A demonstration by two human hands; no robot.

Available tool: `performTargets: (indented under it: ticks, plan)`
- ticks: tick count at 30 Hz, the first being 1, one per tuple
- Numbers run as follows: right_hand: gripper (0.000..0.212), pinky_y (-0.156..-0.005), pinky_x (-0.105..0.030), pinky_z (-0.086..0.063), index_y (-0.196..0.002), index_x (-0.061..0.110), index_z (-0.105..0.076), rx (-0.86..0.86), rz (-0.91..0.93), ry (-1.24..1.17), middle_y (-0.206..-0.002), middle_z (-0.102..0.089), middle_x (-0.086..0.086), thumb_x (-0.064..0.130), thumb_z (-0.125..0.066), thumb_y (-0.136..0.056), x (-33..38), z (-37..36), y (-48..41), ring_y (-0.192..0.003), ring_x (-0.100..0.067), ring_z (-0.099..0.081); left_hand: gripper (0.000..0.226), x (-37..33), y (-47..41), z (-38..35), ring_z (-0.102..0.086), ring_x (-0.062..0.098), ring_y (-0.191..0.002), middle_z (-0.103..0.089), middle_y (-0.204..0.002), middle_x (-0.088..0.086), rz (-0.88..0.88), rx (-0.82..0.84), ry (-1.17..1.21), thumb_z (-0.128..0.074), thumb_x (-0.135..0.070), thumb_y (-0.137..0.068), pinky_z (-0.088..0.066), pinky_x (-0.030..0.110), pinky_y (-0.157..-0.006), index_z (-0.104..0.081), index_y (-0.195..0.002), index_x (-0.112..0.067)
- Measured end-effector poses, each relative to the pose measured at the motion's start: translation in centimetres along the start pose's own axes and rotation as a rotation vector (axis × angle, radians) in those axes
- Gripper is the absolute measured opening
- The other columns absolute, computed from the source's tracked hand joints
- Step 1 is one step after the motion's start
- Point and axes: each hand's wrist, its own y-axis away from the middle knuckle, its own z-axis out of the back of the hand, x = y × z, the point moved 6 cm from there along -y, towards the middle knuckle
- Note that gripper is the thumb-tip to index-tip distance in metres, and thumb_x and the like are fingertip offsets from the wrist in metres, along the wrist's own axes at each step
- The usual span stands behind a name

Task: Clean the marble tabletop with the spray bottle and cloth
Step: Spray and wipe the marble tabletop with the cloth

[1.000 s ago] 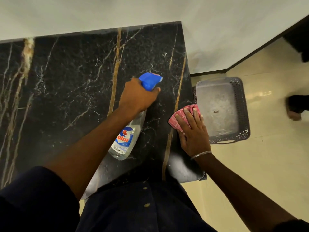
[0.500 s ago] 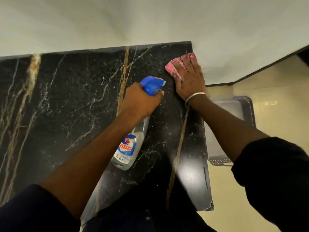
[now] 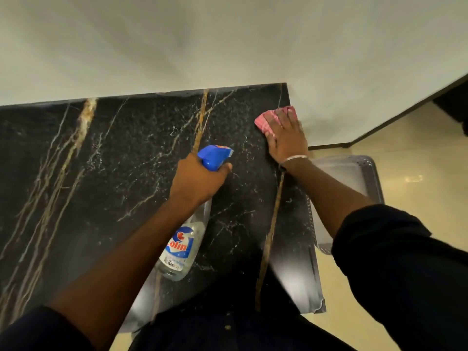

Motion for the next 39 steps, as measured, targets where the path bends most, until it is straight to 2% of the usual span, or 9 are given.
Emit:
performTargets:
  ticks: [5,11,15,20,24,27,30,34,39]
  plan:
    - [0.056,-0.121,-0.054,-0.018,-0.152,0.022,-0.035,0.003,0.008,-0.081,-0.161,-0.029,-0.012,0.039,-0.032,-0.1,0.0,-1.5,11.6,-0.151,-0.036,-0.013,0.04,0.4,3.0,-1.4,-0.061,0.013,-0.062,-0.065,-0.074,0.004,-0.019,-0.013,-0.016,-0.071,-0.049,-0.075,-0.053,0.03,-0.063,-0.063,-0.093,-0.013]
    - [0.053,-0.122,-0.054,-0.016,-0.153,0.025,-0.034,-0.002,-0.011,-0.1,-0.161,-0.027,-0.009,0.036,-0.036,-0.101,1.4,-3.1,25.4,-0.153,-0.032,-0.01,0.049,0.2,6.6,-3.1,-0.065,0.017,-0.069,-0.066,-0.077,0.002,-0.063,0.005,-0.028,-0.07,-0.057,-0.07,-0.058,0.039,-0.071,-0.064,-0.097,-0.017]
    - [0.053,-0.123,-0.052,-0.013,-0.155,0.028,-0.029,0.03,-0.034,-0.053,-0.163,-0.024,-0.005,0.035,-0.037,-0.103,2.4,-4.0,34.2,-0.153,-0.028,-0.004,0.048,0.4,8.8,-3.8,-0.059,0.015,-0.062,-0.061,-0.071,0.003,-0.075,0.049,-0.002,-0.07,-0.054,-0.072,-0.056,0.036,-0.066,-0.062,-0.094,-0.012]
    - [0.053,-0.121,-0.055,-0.019,-0.152,0.028,-0.033,0.063,-0.066,-0.03,-0.16,-0.031,-0.009,0.04,-0.036,-0.101,2.5,-5.3,40.1,-0.152,-0.031,-0.012,0.036,1.1,9.5,-3.5,-0.058,0.015,-0.061,-0.059,-0.068,0.002,-0.067,0.046,0.009,-0.072,-0.043,-0.079,-0.054,0.034,-0.066,-0.062,-0.092,-0.011]
    - [0.056,-0.12,-0.056,-0.022,-0.151,0.027,-0.034,0.061,-0.004,0.002,-0.159,-0.031,-0.011,0.041,-0.042,-0.098,2.3,-5.1,39.2,-0.152,-0.032,-0.014,0.032,1.6,8.7,-2.5,-0.061,0.017,-0.064,-0.062,-0.073,0.005,-0.045,0.028,-0.004,-0.072,-0.038,-0.08,-0.056,0.036,-0.068,-0.062,-0.093,-0.011]
    - [0.055,-0.121,-0.055,-0.019,-0.153,0.026,-0.032,0.047,0.002,-0.019,-0.162,-0.025,-0.009,0.041,-0.037,-0.1,2.0,-4.2,34.5,-0.153,-0.03,-0.01,0.027,1.5,7.3,-1.4,-0.058,0.013,-0.064,-0.063,-0.078,0.008,-0.044,0.019,0.005,-0.07,-0.031,-0.082,-0.051,0.027,-0.061,-0.063,-0.098,-0.01]
    - [0.055,-0.121,-0.053,-0.019,-0.152,0.024,-0.034,0.015,-0.041,-0.034,-0.161,-0.028,-0.009,0.04,-0.034,-0.099,1.9,-3.3,27.0,-0.152,-0.031,-0.012,0.026,1.1,5.0,-0.4,-0.06,0.013,-0.066,-0.065,-0.079,0.006,-0.05,0.014,0.02,-0.07,-0.03,-0.082,-0.052,0.027,-0.064,-0.064,-0.101,-0.013]
    - [0.055,-0.121,-0.052,-0.022,-0.15,0.023,-0.039,-0.021,-0.066,-0.053,-0.158,-0.034,-0.011,0.04,-0.036,-0.097,1.1,-1.7,16.6,-0.15,-0.034,-0.018,0.022,0.9,1.4,0.5,-0.061,0.015,-0.063,-0.065,-0.073,0.007,-0.045,0.032,0.004,-0.069,-0.032,-0.08,-0.053,0.032,-0.063,-0.064,-0.088,-0.013]
    - [0.053,-0.12,-0.051,-0.025,-0.151,0.023,-0.033,-0.06,-0.192,-0.04,-0.159,-0.031,-0.012,0.039,-0.036,-0.101,0.7,-0.9,2.9,-0.15,-0.036,-0.017,0.028,0.7,-4.8,1.9,-0.059,0.012,-0.063,-0.062,-0.073,-0.001,-0.086,0.047,-0.034,-0.068,-0.035,-0.077,-0.048,0.026,-0.061,-0.063,-0.097,-0.016]
